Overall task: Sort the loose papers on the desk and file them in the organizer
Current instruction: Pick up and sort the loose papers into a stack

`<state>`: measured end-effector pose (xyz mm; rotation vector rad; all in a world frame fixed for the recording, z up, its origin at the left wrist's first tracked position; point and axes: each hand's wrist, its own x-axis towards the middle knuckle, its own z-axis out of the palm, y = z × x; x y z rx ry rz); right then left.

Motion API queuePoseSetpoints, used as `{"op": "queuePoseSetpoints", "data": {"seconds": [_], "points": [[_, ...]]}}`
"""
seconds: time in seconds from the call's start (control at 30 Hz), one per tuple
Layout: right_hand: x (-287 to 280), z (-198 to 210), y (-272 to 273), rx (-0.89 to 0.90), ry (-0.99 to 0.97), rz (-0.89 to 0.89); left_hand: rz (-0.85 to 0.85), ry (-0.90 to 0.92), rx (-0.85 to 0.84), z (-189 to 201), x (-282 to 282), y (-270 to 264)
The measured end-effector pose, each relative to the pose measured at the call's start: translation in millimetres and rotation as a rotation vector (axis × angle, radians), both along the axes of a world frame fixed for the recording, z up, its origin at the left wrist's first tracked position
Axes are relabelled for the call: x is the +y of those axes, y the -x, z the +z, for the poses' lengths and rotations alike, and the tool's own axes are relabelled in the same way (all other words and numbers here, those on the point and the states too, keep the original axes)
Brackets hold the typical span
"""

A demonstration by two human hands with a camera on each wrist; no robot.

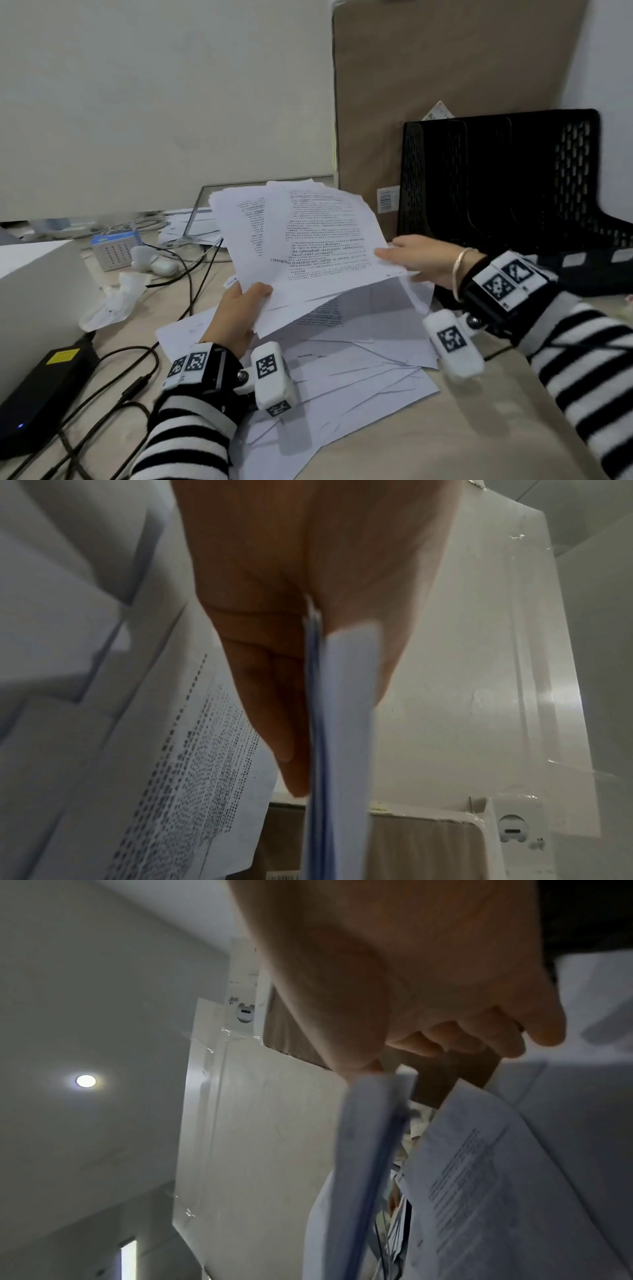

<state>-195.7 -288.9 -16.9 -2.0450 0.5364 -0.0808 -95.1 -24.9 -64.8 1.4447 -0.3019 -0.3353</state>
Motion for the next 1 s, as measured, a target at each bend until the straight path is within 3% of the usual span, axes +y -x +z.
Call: {"op": "queuePoseSetpoints", "data": {"seconds": [0.17,0.37,0.47,0.67,0.83,1.0], "points": [[20,-24,13,-0.232,-0.231,0.017,-0.149,0.030,-0.010,-2,-1,7],[14,-32,26,-0.341,-0.411,0.001,-0.299,-0.083,-0.016,-5,-1,1],[18,-35,26,-0.458,-0.455,-0.037,-0.191,-0.126,-0.158,1,-6,-1],[40,-28,22,-0.704,-0.332,-0.102,0.142,0.127,-0.382,20,-23,3],[54,-24,25,-0.718,-0.301,-0.049,0.075,0.070,-0.345,18,-30,7],[47,-31,24,-0.678,-0.492,-0.040,0.095,0.125,-0.346,13,-23,5]]}}
